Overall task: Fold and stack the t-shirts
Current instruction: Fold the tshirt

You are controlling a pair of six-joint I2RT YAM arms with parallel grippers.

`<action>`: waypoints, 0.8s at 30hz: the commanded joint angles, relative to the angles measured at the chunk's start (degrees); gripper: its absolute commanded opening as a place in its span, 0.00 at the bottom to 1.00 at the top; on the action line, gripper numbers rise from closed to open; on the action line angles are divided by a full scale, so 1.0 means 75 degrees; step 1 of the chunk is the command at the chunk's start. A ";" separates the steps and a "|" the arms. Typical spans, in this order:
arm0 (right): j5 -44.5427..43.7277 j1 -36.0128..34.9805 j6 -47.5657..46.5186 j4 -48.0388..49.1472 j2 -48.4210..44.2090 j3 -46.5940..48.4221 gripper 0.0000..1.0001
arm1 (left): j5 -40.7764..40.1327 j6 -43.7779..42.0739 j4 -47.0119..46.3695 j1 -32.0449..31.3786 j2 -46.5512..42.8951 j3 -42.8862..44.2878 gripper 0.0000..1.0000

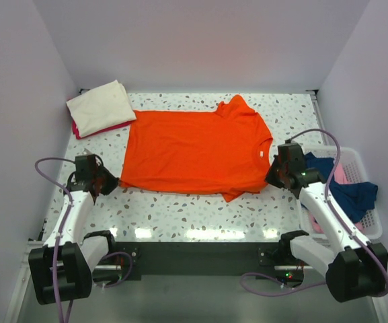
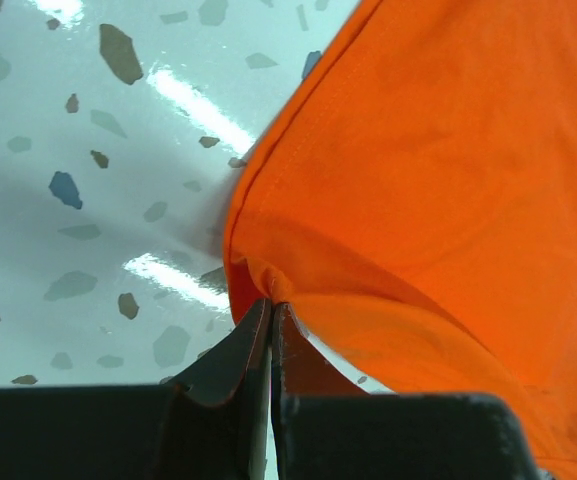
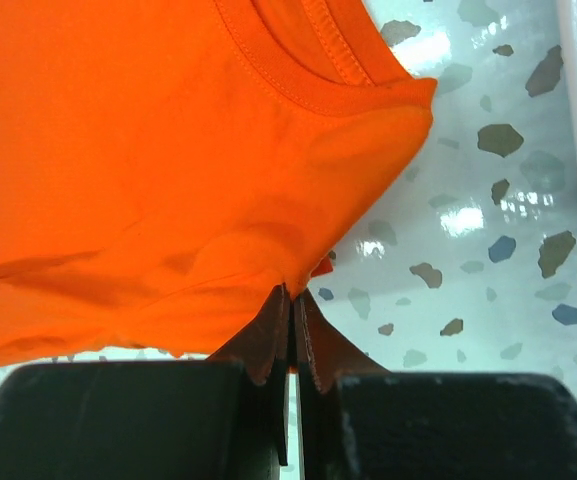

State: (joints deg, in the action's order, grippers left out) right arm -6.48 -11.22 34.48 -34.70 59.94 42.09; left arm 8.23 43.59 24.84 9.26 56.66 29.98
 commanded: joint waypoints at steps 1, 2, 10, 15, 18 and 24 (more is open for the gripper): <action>-0.0202 0.0020 -0.0039 -0.0623 -0.0503 0.0225 0.00 | -0.0487 -0.0234 0.0297 -0.0015 -0.0056 0.0128 0.06; -0.0202 0.0008 -0.0039 -0.0786 -0.0597 0.0248 0.00 | -0.0523 -0.0269 0.0321 -0.0004 -0.0032 0.0140 0.06; -0.0320 0.0020 -0.0097 -0.1174 -0.0927 0.0354 0.00 | -0.0488 -0.0164 0.0367 -0.0015 -0.0231 -0.0001 0.18; -0.0273 0.0020 -0.0097 -0.0964 -0.0809 0.0213 0.02 | -0.0604 0.0163 0.0496 -0.0039 -0.0629 -0.0211 0.39; -0.0296 0.0020 -0.0155 -0.0917 -0.0563 0.0353 0.04 | -0.0804 0.0374 0.0601 -0.0132 -0.0805 -0.0259 0.41; -0.0296 0.0020 -0.0226 -0.0764 -0.0247 0.0553 0.06 | -0.1317 0.0901 0.0742 -0.0822 -0.0758 -0.0481 0.41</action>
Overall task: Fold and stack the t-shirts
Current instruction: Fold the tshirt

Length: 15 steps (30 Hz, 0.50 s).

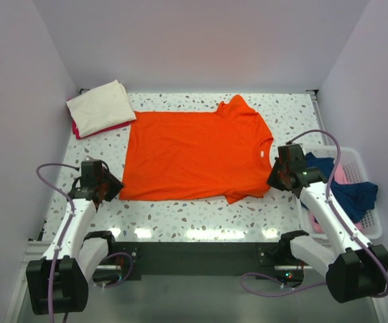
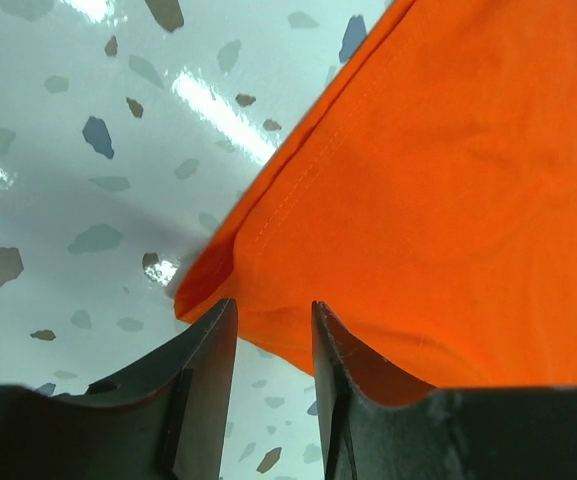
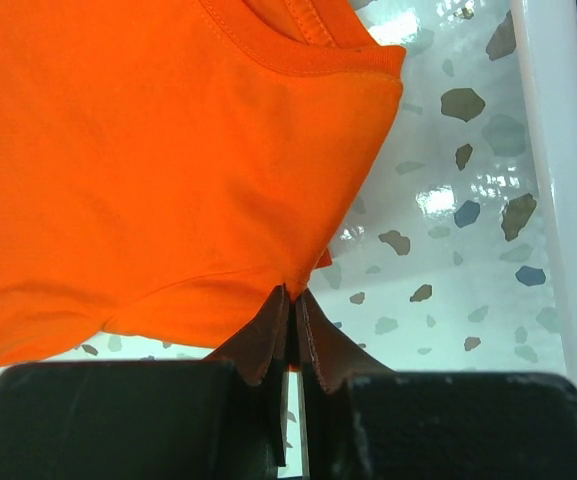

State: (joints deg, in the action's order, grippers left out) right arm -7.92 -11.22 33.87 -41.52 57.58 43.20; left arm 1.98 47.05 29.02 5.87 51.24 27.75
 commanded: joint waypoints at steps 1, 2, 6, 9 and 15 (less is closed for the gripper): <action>-0.0092 0.0020 -0.0145 0.0180 0.0092 0.0392 0.06 | -0.0544 0.0523 0.0198 -0.0477 -0.0047 -0.0242 0.40; -0.0104 0.0020 -0.0168 0.0215 0.0104 0.0381 0.06 | -0.0626 0.0686 0.0209 -0.0571 -0.0059 -0.0335 0.40; -0.0116 0.0032 -0.0226 0.0274 0.0197 0.0334 0.07 | -0.1060 0.0992 0.0419 -0.0969 -0.0141 -0.0419 0.36; -0.0069 0.0020 -0.0273 0.0332 0.0244 0.0275 0.07 | -0.1259 0.1145 0.0584 -0.1087 -0.0281 -0.0360 0.36; -0.0022 0.0032 -0.0402 0.0461 0.0303 0.0217 0.07 | -0.1494 0.1356 0.0772 -0.1216 -0.0305 -0.0325 0.29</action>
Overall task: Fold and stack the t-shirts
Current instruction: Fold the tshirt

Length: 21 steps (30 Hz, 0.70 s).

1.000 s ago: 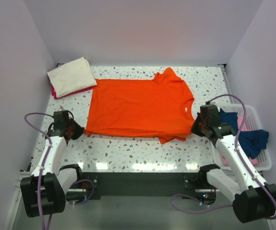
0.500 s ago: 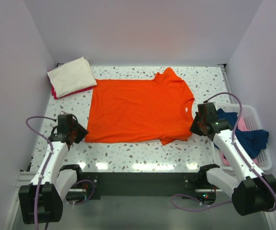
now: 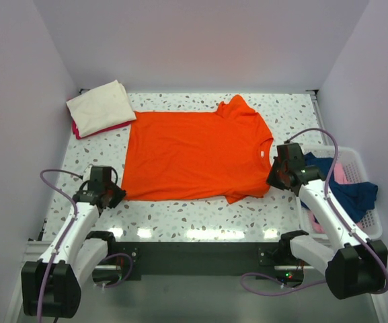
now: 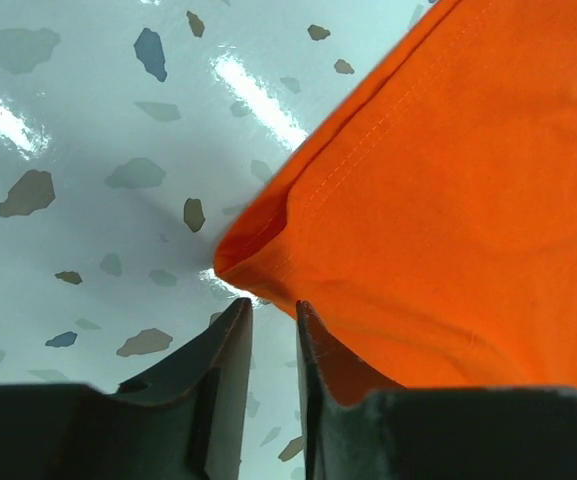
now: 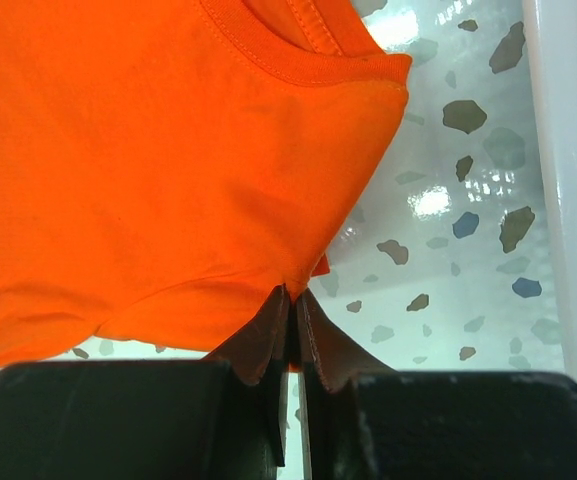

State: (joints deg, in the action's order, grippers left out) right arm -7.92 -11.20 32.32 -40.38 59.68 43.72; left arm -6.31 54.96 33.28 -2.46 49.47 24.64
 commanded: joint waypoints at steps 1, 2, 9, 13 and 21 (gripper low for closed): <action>-0.0010 0.0040 -0.0195 0.0321 0.0035 0.0112 0.08 | -0.0425 0.0336 0.0227 -0.0129 -0.0069 0.0066 0.26; 0.0013 0.0029 -0.0219 0.0356 0.0070 0.0100 0.08 | -0.0483 0.0359 0.0250 -0.0152 -0.0057 0.0066 0.25; 0.0131 0.0029 -0.0266 0.0451 0.0093 -0.0017 0.08 | -0.0800 0.0465 0.0239 -0.0235 0.0200 0.0031 0.22; 0.0154 0.0029 -0.0289 0.0462 0.0070 -0.0029 0.08 | -0.0929 0.0419 0.0087 -0.0235 0.0446 -0.0086 0.33; 0.0178 0.0029 -0.0301 0.0451 0.0070 -0.0041 0.09 | -0.1011 0.0196 -0.0429 -0.0235 0.0739 -0.0251 0.38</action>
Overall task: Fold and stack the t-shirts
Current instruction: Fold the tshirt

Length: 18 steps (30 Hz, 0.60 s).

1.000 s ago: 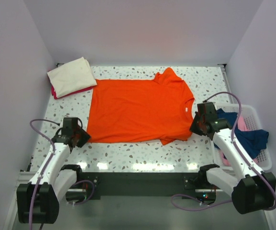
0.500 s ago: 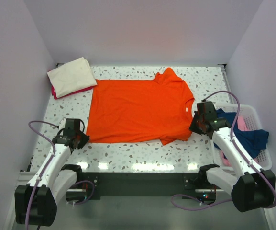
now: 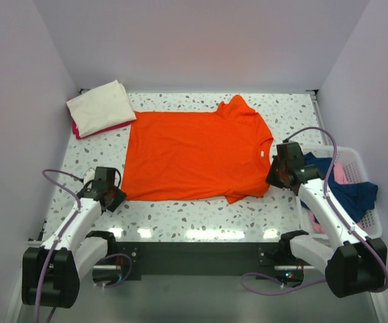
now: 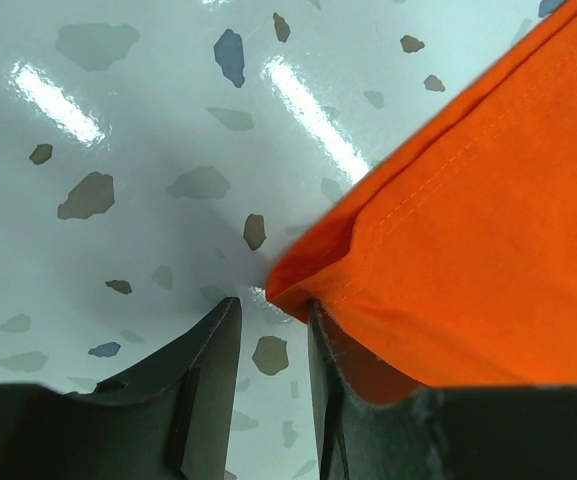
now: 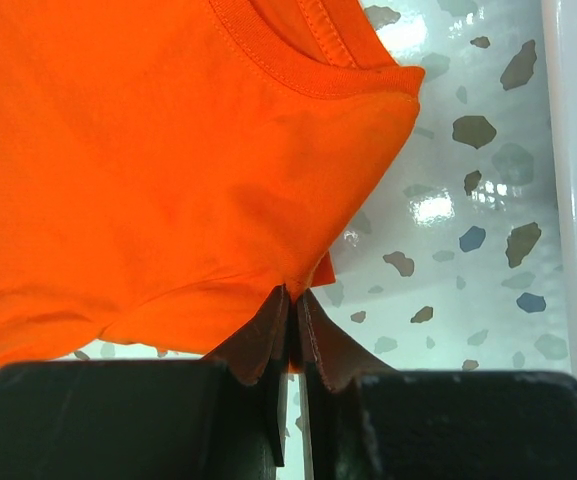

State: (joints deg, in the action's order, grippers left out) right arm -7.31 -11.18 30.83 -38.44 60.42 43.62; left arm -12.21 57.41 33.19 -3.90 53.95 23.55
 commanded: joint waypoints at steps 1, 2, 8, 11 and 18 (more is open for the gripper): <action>0.0084 0.0026 -0.0103 0.0191 -0.0029 -0.0026 0.09 | -0.0212 -0.0154 -0.0464 -0.0042 0.0200 -0.0128 0.37; 0.0073 0.0026 -0.0114 0.0168 -0.0052 -0.0038 0.09 | -0.0201 -0.0178 -0.0580 -0.0042 0.0224 -0.0186 0.37; 0.0037 0.0038 -0.0044 0.0074 -0.0158 -0.0015 0.09 | -0.0212 -0.0318 -0.0944 -0.0042 0.0400 -0.0234 0.34; -0.0021 0.0038 -0.0044 0.0004 -0.0193 0.0044 0.09 | -0.0224 -0.0459 -0.1190 -0.0042 0.0412 -0.0222 0.30; -0.0056 0.0038 -0.0056 -0.0125 -0.0217 0.0114 0.08 | -0.0130 -0.0658 -0.1414 -0.0031 0.0740 -0.0222 0.05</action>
State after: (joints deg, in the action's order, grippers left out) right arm -7.35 -11.18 30.83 -38.76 60.27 43.59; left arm -12.45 54.41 24.18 -3.90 58.30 22.63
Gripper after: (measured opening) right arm 0.086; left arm 0.105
